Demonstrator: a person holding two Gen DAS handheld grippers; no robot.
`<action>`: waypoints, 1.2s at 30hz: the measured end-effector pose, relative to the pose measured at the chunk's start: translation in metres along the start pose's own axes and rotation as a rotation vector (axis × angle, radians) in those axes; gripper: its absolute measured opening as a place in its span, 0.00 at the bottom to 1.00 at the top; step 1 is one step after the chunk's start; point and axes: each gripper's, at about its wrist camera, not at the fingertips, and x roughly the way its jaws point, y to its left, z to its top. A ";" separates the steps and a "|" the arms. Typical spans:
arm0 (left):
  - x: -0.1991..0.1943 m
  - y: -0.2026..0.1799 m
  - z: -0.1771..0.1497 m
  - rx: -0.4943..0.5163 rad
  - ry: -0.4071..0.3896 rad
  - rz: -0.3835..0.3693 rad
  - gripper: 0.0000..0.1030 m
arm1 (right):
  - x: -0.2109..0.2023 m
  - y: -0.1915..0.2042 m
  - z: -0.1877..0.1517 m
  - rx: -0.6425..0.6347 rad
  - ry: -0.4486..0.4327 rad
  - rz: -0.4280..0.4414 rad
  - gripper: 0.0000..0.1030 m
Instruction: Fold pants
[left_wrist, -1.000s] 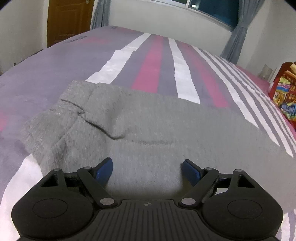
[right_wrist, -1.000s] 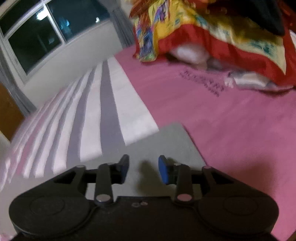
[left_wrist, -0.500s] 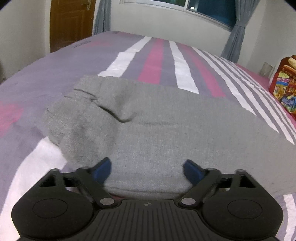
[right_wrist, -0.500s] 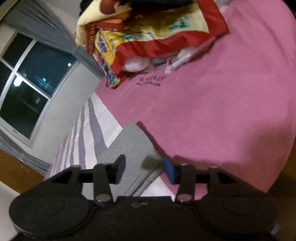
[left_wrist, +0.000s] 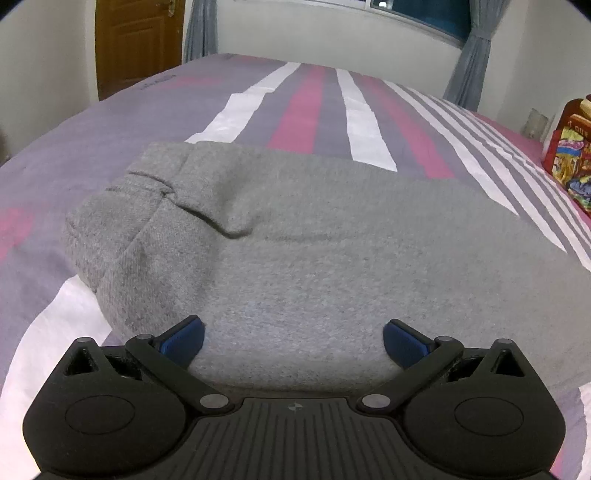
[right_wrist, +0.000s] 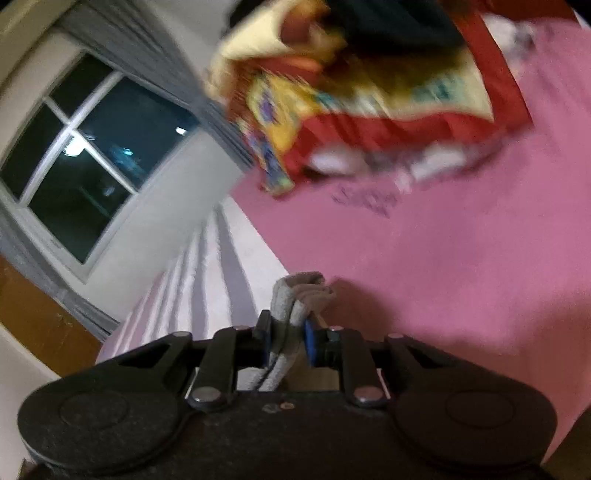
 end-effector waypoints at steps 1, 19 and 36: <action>0.001 0.000 0.000 0.000 -0.002 0.001 1.00 | 0.004 -0.006 -0.005 -0.018 0.020 -0.035 0.16; -0.014 -0.194 -0.017 0.083 -0.077 -0.314 0.99 | 0.052 0.163 -0.148 -0.535 0.256 0.093 0.27; 0.004 -0.149 -0.018 0.232 -0.073 -0.096 1.00 | 0.071 0.055 -0.068 -0.423 0.260 -0.173 0.06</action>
